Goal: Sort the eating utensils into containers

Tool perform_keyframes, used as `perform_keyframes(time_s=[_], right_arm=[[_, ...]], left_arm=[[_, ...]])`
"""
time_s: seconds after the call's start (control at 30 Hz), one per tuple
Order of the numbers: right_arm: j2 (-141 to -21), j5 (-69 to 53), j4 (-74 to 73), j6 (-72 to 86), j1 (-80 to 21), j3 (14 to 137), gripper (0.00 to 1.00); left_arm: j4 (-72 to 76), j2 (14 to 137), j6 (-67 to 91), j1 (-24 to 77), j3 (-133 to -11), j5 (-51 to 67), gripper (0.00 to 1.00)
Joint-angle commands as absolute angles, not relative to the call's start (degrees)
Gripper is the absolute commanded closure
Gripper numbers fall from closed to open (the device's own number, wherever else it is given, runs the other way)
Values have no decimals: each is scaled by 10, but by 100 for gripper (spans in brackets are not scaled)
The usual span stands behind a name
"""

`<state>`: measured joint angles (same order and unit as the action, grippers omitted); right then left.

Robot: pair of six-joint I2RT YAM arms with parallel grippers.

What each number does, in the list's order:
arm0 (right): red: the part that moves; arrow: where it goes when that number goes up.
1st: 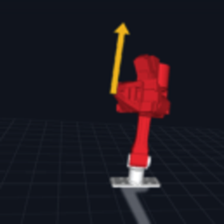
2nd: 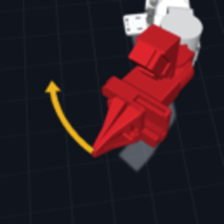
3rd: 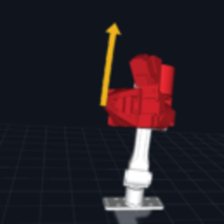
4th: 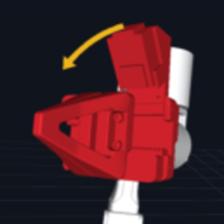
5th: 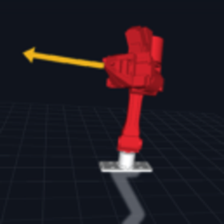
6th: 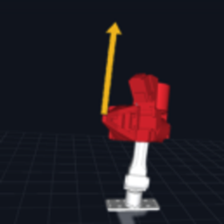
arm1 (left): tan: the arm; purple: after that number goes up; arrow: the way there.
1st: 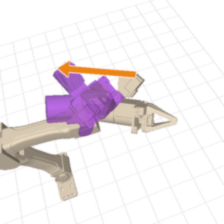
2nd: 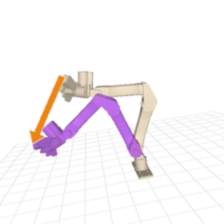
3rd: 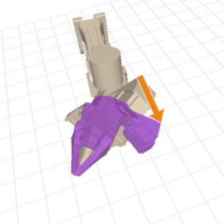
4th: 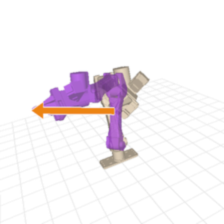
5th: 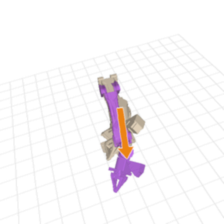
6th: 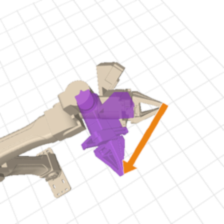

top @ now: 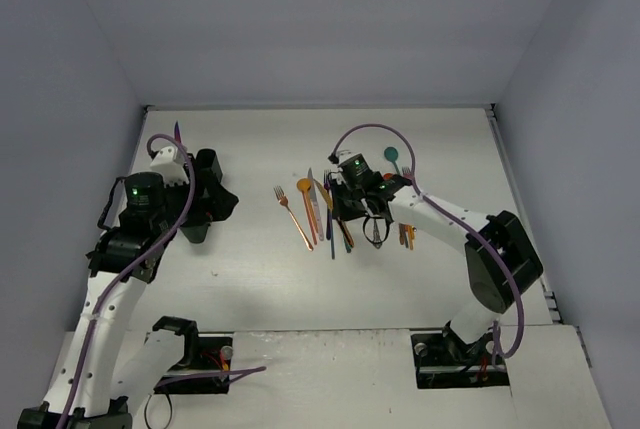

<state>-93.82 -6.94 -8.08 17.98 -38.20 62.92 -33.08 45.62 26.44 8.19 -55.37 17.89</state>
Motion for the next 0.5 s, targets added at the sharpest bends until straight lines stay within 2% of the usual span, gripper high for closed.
perform_keyframes(time_s=[0.0,0.23,0.47], right_arm=[[-863,-76,-13,147,-443,653,100],[-789,-70,85,124,-503,621,100],[-750,-70,122,118,-531,614,100]], left_arm=[[-235,470,354,125,-587,217,11],[-123,520,429,238,-583,161,11],[-92,573,444,312,-610,96,12]])
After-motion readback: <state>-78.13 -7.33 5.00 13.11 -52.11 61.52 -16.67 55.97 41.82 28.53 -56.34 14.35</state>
